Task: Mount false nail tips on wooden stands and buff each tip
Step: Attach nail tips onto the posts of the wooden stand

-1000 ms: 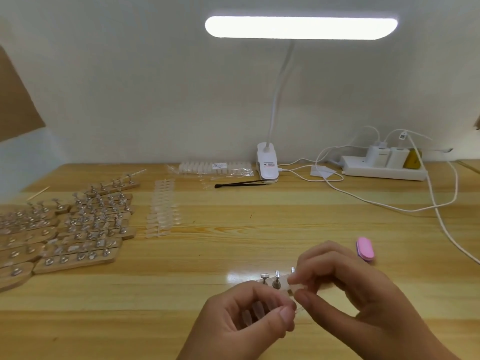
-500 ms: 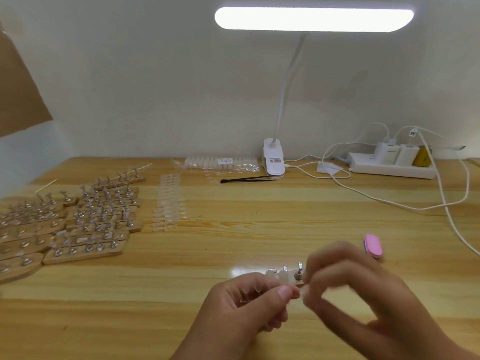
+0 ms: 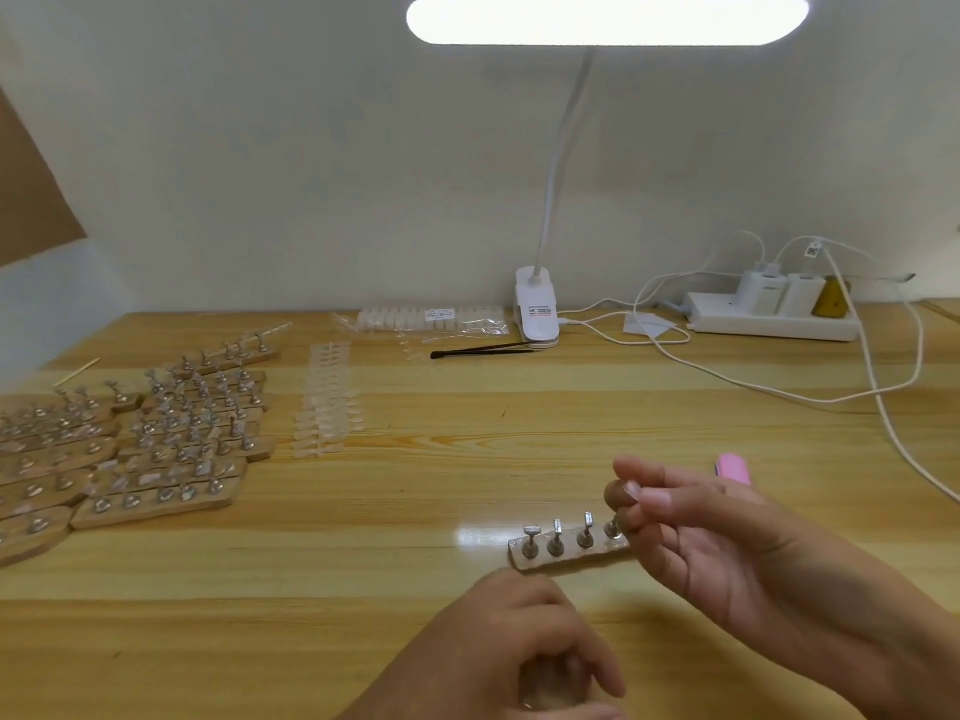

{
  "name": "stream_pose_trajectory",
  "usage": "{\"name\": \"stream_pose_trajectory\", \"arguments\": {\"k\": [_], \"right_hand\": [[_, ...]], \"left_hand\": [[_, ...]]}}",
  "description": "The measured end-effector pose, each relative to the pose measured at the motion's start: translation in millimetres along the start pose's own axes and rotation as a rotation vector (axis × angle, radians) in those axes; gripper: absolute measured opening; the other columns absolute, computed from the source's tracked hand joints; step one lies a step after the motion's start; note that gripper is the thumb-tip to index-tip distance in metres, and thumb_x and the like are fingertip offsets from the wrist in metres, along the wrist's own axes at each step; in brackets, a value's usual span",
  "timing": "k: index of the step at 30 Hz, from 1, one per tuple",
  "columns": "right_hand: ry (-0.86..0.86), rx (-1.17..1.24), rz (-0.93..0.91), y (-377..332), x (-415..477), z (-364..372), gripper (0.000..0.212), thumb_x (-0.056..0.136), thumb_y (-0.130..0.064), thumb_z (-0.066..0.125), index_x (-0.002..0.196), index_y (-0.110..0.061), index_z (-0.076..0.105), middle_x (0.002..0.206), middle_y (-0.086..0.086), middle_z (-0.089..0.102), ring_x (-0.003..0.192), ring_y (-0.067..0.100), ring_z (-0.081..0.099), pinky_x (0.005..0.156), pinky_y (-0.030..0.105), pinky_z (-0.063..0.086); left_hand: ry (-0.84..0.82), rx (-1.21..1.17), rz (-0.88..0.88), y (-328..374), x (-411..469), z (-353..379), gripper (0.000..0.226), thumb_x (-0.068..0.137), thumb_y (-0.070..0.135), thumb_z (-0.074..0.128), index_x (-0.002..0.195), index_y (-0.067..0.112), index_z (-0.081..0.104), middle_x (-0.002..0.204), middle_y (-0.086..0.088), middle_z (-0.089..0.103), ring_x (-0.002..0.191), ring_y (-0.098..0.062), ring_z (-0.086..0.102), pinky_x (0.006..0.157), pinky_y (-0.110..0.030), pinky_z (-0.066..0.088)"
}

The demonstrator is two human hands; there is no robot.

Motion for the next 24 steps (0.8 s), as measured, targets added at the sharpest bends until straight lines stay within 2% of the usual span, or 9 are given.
{"name": "stream_pose_trajectory", "arguments": {"k": [5, 7, 9, 11, 14, 16, 19, 21, 24], "right_hand": [[0.038, -0.339, -0.111, 3, 1, 0, 0.039, 0.052, 0.006, 0.088, 0.087, -0.008, 0.079, 0.076, 0.005, 0.065, 0.063, 0.009, 0.062, 0.06, 0.018, 0.055], [0.05, -0.535, -0.205, 5, -2, 3, 0.034, 0.056, -0.005, 0.087, 0.088, -0.013, 0.079, 0.072, 0.002, 0.065, 0.062, 0.008, 0.059, 0.063, 0.016, 0.053], [0.041, -0.636, -0.316, 8, -5, 10, 0.026, 0.063, -0.012, 0.08, 0.088, -0.019, 0.078, 0.071, -0.001, 0.067, 0.063, 0.006, 0.06, 0.066, 0.011, 0.051], [0.024, -0.618, -0.401, 13, -6, 16, 0.022, 0.066, -0.017, 0.075, 0.087, -0.023, 0.076, 0.073, 0.0, 0.069, 0.063, 0.006, 0.061, 0.065, 0.009, 0.049], [-0.03, -0.648, -0.433, 19, -4, 22, 0.021, 0.064, -0.024, 0.079, 0.085, -0.025, 0.072, 0.077, 0.002, 0.07, 0.072, 0.011, 0.064, 0.068, 0.017, 0.052], [-0.04, -0.696, -0.447, 22, -4, 20, 0.022, 0.066, -0.03, 0.081, 0.086, -0.024, 0.073, 0.08, 0.003, 0.071, 0.077, 0.014, 0.066, 0.071, 0.02, 0.053], [-0.067, -0.776, -0.51, 24, -4, 17, 0.012, 0.076, -0.021, 0.081, 0.085, -0.023, 0.074, 0.081, 0.002, 0.071, 0.075, 0.01, 0.066, 0.069, 0.017, 0.051], [-0.073, -0.85, -0.566, 25, -5, 15, 0.011, 0.076, -0.021, 0.08, 0.084, -0.025, 0.073, 0.081, 0.0, 0.07, 0.074, 0.008, 0.065, 0.069, 0.016, 0.05], [-0.09, -1.065, -0.696, 25, -6, 14, 0.012, 0.078, -0.029, 0.072, 0.089, -0.026, 0.072, 0.087, -0.004, 0.068, 0.079, 0.015, 0.066, 0.074, 0.024, 0.053]], "left_hand": [[0.246, 0.124, -0.068, -2, 2, -16, 0.03, 0.072, 0.064, 0.068, 0.088, 0.039, 0.069, 0.09, 0.018, 0.054, 0.095, 0.0, 0.05, 0.081, -0.007, 0.033], [0.372, -0.003, -0.184, -4, 4, -27, 0.03, 0.067, 0.061, 0.069, 0.083, 0.036, 0.067, 0.087, 0.016, 0.057, 0.086, -0.001, 0.052, 0.073, -0.008, 0.036], [0.436, -0.294, -0.326, -2, 4, -32, 0.03, 0.062, 0.058, 0.073, 0.08, 0.035, 0.071, 0.081, 0.013, 0.062, 0.073, 0.001, 0.053, 0.067, -0.008, 0.04], [0.41, -0.575, -0.401, 2, 6, -27, 0.026, 0.063, 0.048, 0.077, 0.081, 0.03, 0.076, 0.073, 0.012, 0.065, 0.066, 0.003, 0.055, 0.063, -0.008, 0.042], [0.369, -0.754, -0.433, 8, 7, -18, 0.021, 0.067, 0.037, 0.075, 0.084, 0.024, 0.077, 0.069, 0.013, 0.067, 0.059, 0.005, 0.057, 0.059, -0.006, 0.042], [0.355, -0.721, -0.411, 7, 6, -15, 0.03, 0.063, 0.043, 0.079, 0.087, 0.026, 0.077, 0.076, 0.002, 0.071, 0.068, -0.006, 0.064, 0.065, -0.013, 0.049], [0.372, -0.648, -0.399, 4, 2, -14, 0.034, 0.059, 0.054, 0.073, 0.084, 0.032, 0.076, 0.095, -0.012, 0.07, 0.093, -0.025, 0.064, 0.083, -0.025, 0.052], [0.361, -0.627, -0.4, 2, 2, -14, 0.033, 0.061, 0.056, 0.072, 0.082, 0.031, 0.076, 0.092, -0.01, 0.07, 0.087, -0.021, 0.065, 0.081, -0.024, 0.051], [0.357, -0.7, -0.442, 1, 4, -17, 0.026, 0.064, 0.049, 0.076, 0.076, 0.025, 0.074, 0.067, 0.004, 0.065, 0.06, 0.0, 0.056, 0.06, -0.012, 0.045]]}}
Point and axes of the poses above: each hand's wrist, its own x-axis towards the middle knuckle, its own z-axis out of the palm, y = z × x, the point moved 2 cm from there along x, towards the middle knuckle
